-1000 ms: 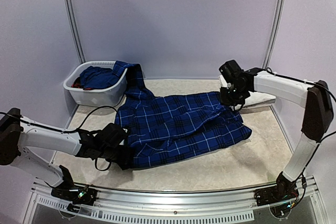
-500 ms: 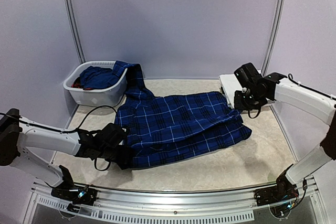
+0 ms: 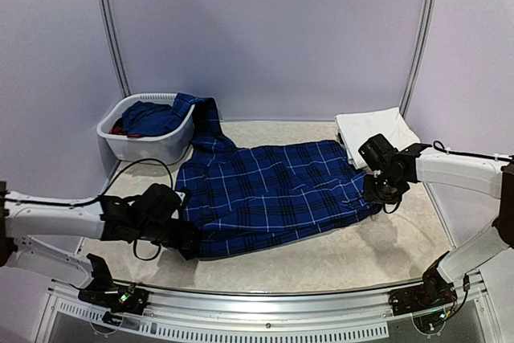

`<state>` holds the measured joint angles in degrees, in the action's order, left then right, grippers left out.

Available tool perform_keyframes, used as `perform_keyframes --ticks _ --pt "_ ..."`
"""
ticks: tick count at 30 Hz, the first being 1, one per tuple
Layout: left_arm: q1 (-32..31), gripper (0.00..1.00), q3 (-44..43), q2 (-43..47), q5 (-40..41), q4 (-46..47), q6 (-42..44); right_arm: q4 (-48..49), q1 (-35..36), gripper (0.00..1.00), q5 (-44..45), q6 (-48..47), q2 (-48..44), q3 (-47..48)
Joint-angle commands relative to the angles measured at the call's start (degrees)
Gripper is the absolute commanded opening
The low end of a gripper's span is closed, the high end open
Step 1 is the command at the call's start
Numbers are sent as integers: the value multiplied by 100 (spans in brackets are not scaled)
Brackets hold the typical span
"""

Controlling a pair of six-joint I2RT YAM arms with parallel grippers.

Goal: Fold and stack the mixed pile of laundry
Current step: Fold the flattened shirt at the center of the board.

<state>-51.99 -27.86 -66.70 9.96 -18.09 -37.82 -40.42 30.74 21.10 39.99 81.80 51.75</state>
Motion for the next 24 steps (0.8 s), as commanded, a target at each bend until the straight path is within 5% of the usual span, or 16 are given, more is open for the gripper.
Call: perform_keyframes --ticks 1,6,9,11,15,19,24 --pt "-80 60 -229 1009 -391 -1043 31 246 -31 68 121 104 10 -54" --pt "-86 69 -211 2308 -230 -1564 -45 826 -377 66 -673 -157 -391 -272" --pt "-22 59 -121 2455 225 -1497 -155 1270 -536 24 -1124 -214 -386 -404" --pt "11 54 -85 2243 166 -1093 -179 1360 -560 9 -1375 -252 -220 -322" --pt "13 45 -108 1351 -194 108 -83 1385 -566 3 -1357 -286 -39 -181" --pt "13 39 -342 68 -442 825 -67 1005 -566 9 -1059 -326 -49 135" --pt "-19 32 -444 -934 -732 1532 -213 1557 -551 0 -2370 -527 -54 -153"
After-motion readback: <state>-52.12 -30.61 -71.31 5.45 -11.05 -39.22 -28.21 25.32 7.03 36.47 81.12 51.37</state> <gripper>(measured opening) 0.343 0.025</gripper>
